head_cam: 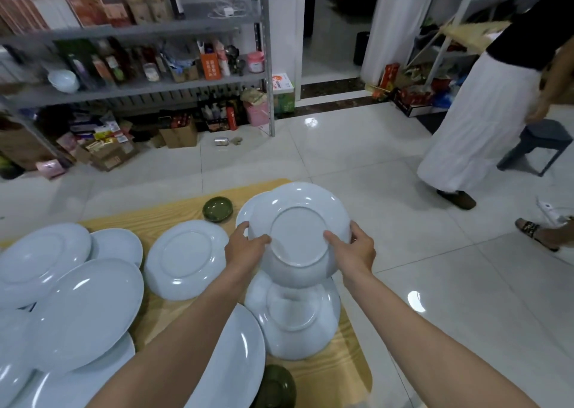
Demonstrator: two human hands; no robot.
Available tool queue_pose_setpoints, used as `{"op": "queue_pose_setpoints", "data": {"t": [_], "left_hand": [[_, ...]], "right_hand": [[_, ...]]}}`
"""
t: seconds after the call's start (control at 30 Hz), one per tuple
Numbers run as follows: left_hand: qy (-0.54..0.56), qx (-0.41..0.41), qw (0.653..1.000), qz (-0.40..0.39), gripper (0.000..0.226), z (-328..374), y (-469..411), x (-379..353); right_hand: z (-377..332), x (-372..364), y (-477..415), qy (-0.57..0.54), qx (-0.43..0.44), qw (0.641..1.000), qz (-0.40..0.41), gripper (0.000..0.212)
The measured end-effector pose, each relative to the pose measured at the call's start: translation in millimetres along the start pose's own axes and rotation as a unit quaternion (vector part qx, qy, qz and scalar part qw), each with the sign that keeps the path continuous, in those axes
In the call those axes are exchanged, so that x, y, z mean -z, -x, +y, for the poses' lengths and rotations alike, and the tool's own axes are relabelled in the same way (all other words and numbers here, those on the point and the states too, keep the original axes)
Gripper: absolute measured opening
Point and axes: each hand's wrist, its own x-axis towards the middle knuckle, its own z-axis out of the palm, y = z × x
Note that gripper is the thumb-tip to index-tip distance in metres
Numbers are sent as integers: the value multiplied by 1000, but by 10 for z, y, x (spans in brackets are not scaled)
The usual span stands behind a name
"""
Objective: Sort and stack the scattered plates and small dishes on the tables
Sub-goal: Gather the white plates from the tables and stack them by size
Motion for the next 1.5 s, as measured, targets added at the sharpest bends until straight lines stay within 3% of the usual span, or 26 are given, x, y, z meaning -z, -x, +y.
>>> {"op": "queue_pose_setpoints", "data": {"t": [0.07,0.2,0.27,0.47,0.73,0.87,1.0,1.13,1.3,1.4,1.5], "left_hand": [[39,2,999,0,56,124,41,-37],[94,-3,995,-21,38,280,89,-74],[126,14,991,-33,34,324,90,-56],[261,81,956,-103,51,446,52,66],[282,121,942,-137,5,536,1,243],[240,143,949,-147,27,469,-11,302],[238,122,951,-156,40,348,30,274],[244,75,953,-160,48,193,75,193],[274,40,950,-143,57,58,89,111],[279,34,950,-134,65,-4,64,93],[269,24,953,-139,67,-25,39,78]], "right_hand": [[-96,12,5,-45,8,999,26,26],[-232,44,-5,-125,-3,991,53,57],[-243,74,-29,-133,8,990,44,63],[-147,217,-108,-113,73,991,-19,64],[39,329,-89,-77,133,982,-111,57],[84,366,-87,-57,145,981,-111,52],[99,389,-82,-107,91,985,-99,43],[100,346,-9,-166,37,980,-102,64],[22,300,63,-303,-78,940,-136,76],[28,284,86,-292,-91,936,-174,60],[67,267,68,-261,-114,938,-199,65]]}}
